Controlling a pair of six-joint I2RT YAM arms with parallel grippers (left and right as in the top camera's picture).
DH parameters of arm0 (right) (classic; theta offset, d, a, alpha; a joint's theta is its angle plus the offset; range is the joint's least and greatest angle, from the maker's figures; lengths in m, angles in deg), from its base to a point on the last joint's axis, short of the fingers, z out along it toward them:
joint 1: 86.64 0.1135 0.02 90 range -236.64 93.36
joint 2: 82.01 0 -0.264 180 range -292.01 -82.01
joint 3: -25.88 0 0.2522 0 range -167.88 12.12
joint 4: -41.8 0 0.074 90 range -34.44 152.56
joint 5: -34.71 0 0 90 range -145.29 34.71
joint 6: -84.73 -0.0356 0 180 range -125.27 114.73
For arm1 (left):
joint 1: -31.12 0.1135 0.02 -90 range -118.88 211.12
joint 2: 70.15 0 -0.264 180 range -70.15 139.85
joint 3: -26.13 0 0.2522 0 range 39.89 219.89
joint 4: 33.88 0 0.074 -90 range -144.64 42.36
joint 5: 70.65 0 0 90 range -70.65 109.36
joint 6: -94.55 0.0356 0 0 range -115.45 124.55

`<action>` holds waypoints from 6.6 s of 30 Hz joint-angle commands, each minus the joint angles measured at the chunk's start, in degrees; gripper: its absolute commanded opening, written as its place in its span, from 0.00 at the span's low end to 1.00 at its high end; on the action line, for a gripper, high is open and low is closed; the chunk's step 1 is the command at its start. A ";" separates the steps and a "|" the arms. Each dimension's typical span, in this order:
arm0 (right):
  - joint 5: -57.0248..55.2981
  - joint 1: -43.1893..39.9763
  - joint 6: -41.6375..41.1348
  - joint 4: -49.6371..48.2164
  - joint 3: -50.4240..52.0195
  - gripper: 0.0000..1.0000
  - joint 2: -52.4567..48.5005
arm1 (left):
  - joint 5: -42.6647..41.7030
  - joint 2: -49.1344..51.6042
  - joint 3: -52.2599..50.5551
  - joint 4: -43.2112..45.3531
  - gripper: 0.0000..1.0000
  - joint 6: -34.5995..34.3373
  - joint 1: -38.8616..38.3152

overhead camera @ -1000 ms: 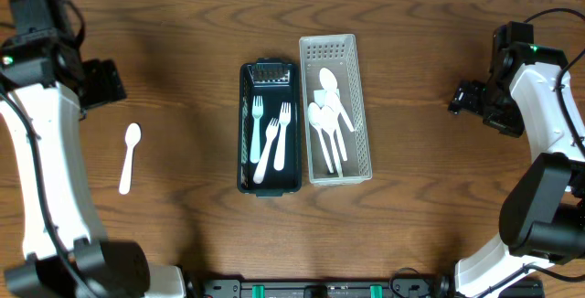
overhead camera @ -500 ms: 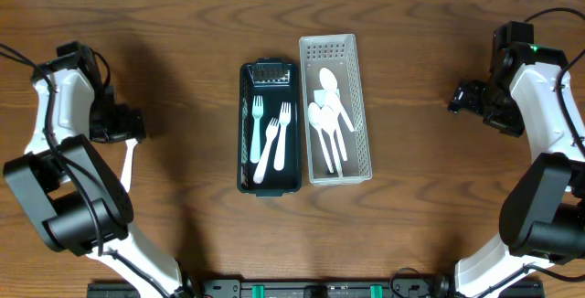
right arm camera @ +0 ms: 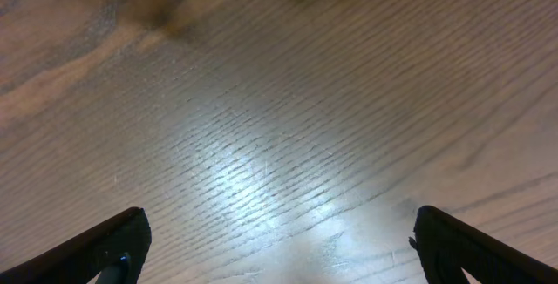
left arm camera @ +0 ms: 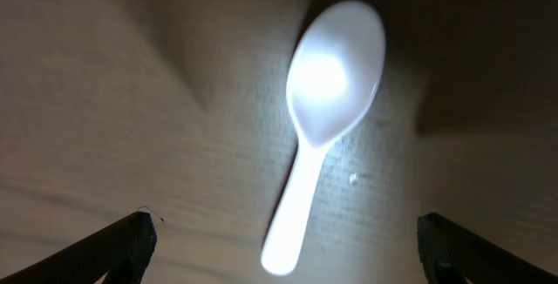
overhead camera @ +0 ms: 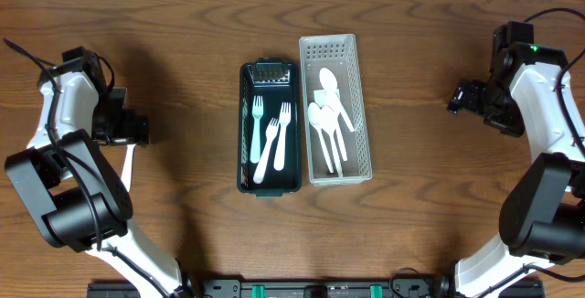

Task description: Pack container

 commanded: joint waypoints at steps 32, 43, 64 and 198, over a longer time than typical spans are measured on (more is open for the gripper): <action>-1.01 -0.15 0.02 2.62 -0.09 0.99 0.02 | -3.74 11.69 -2.84 2.56 0.74 3.69 0.31; -1.01 -0.15 0.02 3.80 -0.09 0.99 0.02 | -3.13 11.69 -2.84 2.54 0.49 3.69 0.28; -1.03 -0.15 0.02 4.52 -0.09 0.95 0.02 | -3.08 11.67 -2.82 3.61 0.10 3.41 0.28; -9.99 18.60 5.14 -15.19 49.48 0.99 77.57 | 7.82 -80.19 -34.34 8.96 0.98 -26.91 -22.69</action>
